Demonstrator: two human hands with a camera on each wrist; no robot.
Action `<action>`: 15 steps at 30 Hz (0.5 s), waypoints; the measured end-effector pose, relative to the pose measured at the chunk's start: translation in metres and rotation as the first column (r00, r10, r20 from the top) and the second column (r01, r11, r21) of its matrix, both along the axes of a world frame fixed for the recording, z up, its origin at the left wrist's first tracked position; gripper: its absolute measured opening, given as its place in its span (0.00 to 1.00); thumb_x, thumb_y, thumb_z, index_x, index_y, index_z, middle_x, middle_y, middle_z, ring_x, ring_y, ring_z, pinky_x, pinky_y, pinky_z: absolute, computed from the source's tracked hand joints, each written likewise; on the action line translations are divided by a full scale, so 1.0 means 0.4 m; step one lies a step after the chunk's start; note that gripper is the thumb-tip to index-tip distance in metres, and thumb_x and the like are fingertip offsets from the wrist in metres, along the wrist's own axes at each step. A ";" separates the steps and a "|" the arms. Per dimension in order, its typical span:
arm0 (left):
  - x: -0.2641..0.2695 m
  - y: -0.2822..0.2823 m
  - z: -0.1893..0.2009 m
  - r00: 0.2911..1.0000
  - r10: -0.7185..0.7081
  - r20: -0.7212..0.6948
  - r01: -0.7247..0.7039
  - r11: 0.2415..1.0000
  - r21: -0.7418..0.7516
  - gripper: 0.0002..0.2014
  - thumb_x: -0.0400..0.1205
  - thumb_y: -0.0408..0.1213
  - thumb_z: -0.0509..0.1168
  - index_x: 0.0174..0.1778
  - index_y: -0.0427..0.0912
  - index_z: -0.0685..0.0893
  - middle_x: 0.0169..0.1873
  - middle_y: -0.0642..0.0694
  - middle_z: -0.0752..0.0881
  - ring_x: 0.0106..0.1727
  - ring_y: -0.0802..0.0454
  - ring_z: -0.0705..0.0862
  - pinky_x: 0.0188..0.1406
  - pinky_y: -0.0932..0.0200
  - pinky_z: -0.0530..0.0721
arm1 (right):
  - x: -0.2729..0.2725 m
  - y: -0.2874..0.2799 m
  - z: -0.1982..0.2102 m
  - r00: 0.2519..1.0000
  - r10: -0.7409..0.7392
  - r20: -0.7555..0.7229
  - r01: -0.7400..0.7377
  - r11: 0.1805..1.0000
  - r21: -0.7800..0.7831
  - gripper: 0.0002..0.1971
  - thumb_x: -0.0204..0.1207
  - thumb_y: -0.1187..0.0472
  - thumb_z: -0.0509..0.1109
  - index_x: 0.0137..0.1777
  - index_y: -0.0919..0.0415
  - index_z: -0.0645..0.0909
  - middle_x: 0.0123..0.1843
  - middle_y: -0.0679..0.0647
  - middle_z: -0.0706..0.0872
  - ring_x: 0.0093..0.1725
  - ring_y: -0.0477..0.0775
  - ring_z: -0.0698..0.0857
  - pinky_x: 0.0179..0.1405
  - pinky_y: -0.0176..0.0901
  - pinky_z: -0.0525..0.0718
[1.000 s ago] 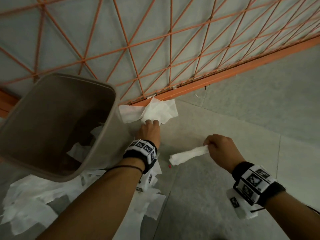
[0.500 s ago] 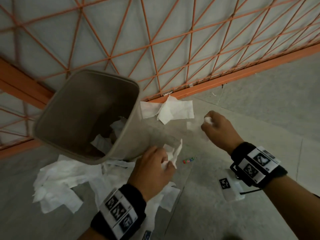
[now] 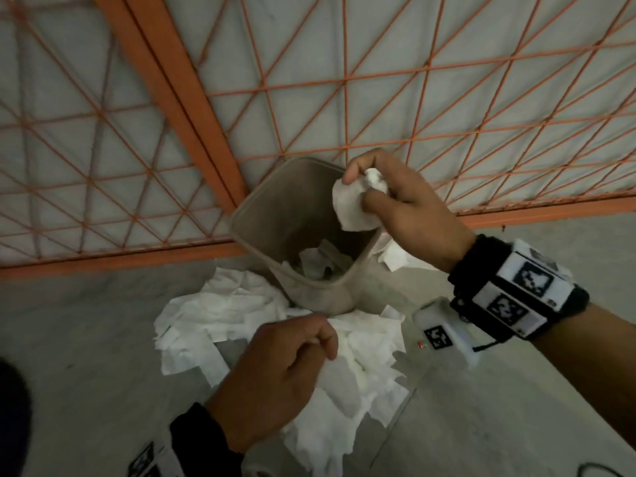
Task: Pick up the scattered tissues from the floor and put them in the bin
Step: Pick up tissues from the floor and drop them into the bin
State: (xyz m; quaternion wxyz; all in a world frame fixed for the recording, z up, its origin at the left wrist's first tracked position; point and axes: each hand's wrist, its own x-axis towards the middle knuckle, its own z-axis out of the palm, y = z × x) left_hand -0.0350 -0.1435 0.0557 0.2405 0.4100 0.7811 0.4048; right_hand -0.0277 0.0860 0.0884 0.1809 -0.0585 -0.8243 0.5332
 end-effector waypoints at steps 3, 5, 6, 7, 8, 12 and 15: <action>-0.029 0.007 0.113 0.999 0.032 -0.029 -0.026 0.981 0.192 0.07 0.77 0.38 0.59 0.35 0.44 0.80 0.21 0.54 0.73 0.22 0.62 0.71 0.24 0.75 0.66 | -0.062 -0.025 0.002 0.988 0.132 0.086 -0.139 0.987 0.086 0.09 0.76 0.60 0.66 0.55 0.53 0.82 0.54 0.47 0.81 0.53 0.40 0.79 0.54 0.32 0.75; -0.055 0.027 0.163 0.992 0.084 -0.097 -0.054 0.960 0.275 0.05 0.77 0.35 0.60 0.36 0.42 0.79 0.21 0.56 0.73 0.22 0.62 0.71 0.24 0.75 0.66 | -0.075 -0.022 0.001 0.972 0.191 0.137 -0.216 0.956 0.200 0.13 0.78 0.56 0.69 0.62 0.53 0.82 0.62 0.46 0.79 0.64 0.38 0.75 0.66 0.27 0.69; -0.072 0.043 0.182 0.982 0.125 -0.138 -0.079 0.950 0.302 0.05 0.77 0.33 0.60 0.37 0.41 0.79 0.22 0.57 0.74 0.23 0.62 0.71 0.25 0.74 0.67 | -0.075 -0.015 0.000 0.969 0.195 0.155 -0.229 0.940 0.252 0.17 0.77 0.52 0.70 0.66 0.50 0.79 0.69 0.47 0.76 0.72 0.41 0.69 0.73 0.28 0.62; -0.090 0.061 0.197 0.968 0.170 -0.183 -0.103 0.939 0.327 0.04 0.78 0.32 0.59 0.38 0.41 0.79 0.23 0.57 0.74 0.24 0.62 0.72 0.26 0.73 0.67 | -0.069 -0.008 0.001 0.968 0.181 0.171 -0.226 0.929 0.293 0.23 0.76 0.47 0.70 0.70 0.46 0.76 0.76 0.48 0.71 0.79 0.44 0.61 0.77 0.34 0.56; -0.109 0.083 0.208 0.950 0.212 -0.229 -0.122 0.927 0.354 0.04 0.78 0.31 0.59 0.40 0.41 0.78 0.25 0.57 0.75 0.26 0.63 0.72 0.28 0.73 0.67 | -0.061 0.000 0.003 0.971 0.158 0.182 -0.210 0.924 0.320 0.27 0.74 0.41 0.70 0.73 0.42 0.71 0.81 0.48 0.65 0.83 0.47 0.54 0.80 0.42 0.53; -0.193 0.178 0.198 0.882 0.338 -0.327 -0.188 0.891 0.413 0.05 0.81 0.30 0.59 0.46 0.43 0.78 0.37 0.54 0.79 0.34 0.58 0.76 0.35 0.68 0.71 | -0.005 0.044 0.003 0.980 0.031 0.195 -0.089 0.952 0.293 0.37 0.70 0.39 0.72 0.78 0.36 0.61 0.85 0.47 0.55 0.83 0.47 0.52 0.78 0.46 0.55; -0.257 0.227 0.142 0.888 0.253 -0.385 -0.218 0.967 0.134 0.07 0.81 0.33 0.60 0.46 0.51 0.79 0.39 0.55 0.79 0.36 0.54 0.80 0.31 0.68 0.71 | 0.041 0.095 -0.024 0.981 -0.106 0.161 0.071 0.976 0.206 0.33 0.72 0.41 0.71 0.77 0.38 0.64 0.81 0.46 0.63 0.80 0.44 0.61 0.76 0.41 0.59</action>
